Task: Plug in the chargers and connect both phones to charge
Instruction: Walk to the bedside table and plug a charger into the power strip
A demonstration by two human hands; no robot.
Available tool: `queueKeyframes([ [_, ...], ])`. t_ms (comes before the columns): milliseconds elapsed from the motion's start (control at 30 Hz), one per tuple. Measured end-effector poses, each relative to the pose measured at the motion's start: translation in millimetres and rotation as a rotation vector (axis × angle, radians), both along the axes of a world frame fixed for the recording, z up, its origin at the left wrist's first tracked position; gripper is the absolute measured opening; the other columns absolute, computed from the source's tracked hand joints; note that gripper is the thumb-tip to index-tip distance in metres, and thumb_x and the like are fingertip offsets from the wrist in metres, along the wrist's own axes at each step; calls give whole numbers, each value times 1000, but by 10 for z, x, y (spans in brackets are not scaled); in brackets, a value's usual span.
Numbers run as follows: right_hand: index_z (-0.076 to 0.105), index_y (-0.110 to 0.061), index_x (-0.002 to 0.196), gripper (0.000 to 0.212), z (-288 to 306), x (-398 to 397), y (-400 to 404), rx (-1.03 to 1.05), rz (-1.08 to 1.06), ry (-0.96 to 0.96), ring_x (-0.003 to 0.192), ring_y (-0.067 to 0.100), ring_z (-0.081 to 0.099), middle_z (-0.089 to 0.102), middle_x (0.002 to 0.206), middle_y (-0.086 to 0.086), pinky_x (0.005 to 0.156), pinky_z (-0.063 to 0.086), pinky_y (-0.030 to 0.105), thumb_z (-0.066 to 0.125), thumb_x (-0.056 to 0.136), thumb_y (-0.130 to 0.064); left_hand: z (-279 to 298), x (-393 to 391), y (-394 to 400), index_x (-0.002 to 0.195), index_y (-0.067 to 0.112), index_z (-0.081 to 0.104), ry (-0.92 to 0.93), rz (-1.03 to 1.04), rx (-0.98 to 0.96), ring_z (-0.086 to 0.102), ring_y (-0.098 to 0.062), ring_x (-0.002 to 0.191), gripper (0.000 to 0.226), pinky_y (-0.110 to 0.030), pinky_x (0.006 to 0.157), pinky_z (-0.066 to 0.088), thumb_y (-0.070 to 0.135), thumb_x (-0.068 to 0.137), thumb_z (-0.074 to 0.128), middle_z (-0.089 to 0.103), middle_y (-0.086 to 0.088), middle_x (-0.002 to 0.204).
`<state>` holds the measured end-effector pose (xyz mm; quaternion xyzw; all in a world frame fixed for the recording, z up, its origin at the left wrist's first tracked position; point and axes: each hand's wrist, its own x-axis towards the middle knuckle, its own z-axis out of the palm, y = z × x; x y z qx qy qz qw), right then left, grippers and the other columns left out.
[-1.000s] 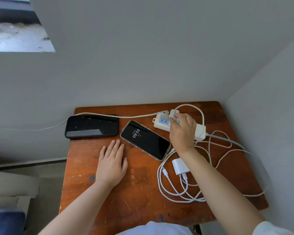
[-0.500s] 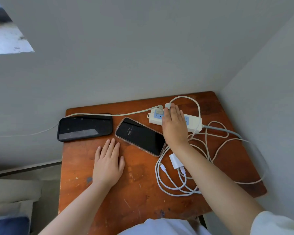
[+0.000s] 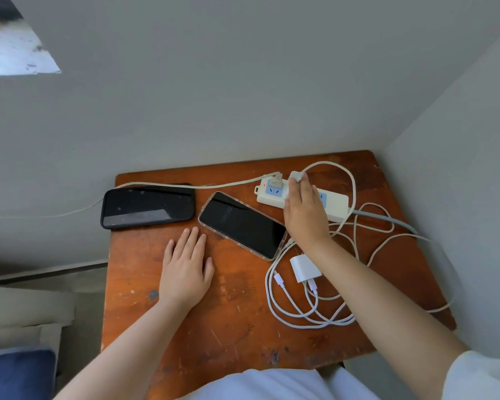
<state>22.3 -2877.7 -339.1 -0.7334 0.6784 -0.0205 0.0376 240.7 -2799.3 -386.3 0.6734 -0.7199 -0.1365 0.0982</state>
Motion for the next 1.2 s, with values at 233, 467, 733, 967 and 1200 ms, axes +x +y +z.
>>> queueKeyframes([
  [233, 24, -4, 138, 62, -10, 46, 15, -41, -28, -60, 136, 38, 23, 22, 149, 22, 107, 30, 43, 58, 88, -13, 5, -11, -1, 138, 12, 27, 15, -7, -5, 9, -21, 140, 49, -32, 110, -6, 31, 93, 36, 23, -9, 150],
  [467, 17, -6, 140, 70, -12, 54, -1, -8, -24, -27, 137, 37, 19, 17, 151, 22, 110, 25, 42, 61, 86, -11, -4, -7, 11, 138, 12, 26, 15, -6, -14, 9, -21, 140, 50, -33, 110, -6, 30, 93, 36, 23, -9, 150],
  [733, 12, -6, 142, 73, -29, 13, 51, -2, -18, -49, 138, 37, 18, 12, 152, 21, 108, 29, 42, 59, 86, -5, -22, 0, 12, 138, 13, 26, 24, -4, -25, 8, -19, 140, 50, -32, 110, -7, 32, 93, 35, 23, -8, 150],
  [967, 13, -6, 141, 76, -24, 35, 61, 26, -36, -52, 131, 39, 33, 12, 152, 22, 96, 45, 41, 61, 83, -3, -57, 7, 10, 138, 14, 27, 24, 3, -39, 10, -19, 140, 50, -32, 109, -7, 34, 93, 36, 24, -7, 150],
  [1200, 7, -9, 142, 81, 45, 76, 25, 58, -58, -51, 124, 34, 44, 5, 153, 18, 82, 54, 32, 62, 83, -4, -41, 11, 7, 139, 15, 25, 24, 0, -26, 6, -18, 140, 50, -32, 109, -8, 34, 94, 33, 21, -6, 151],
])
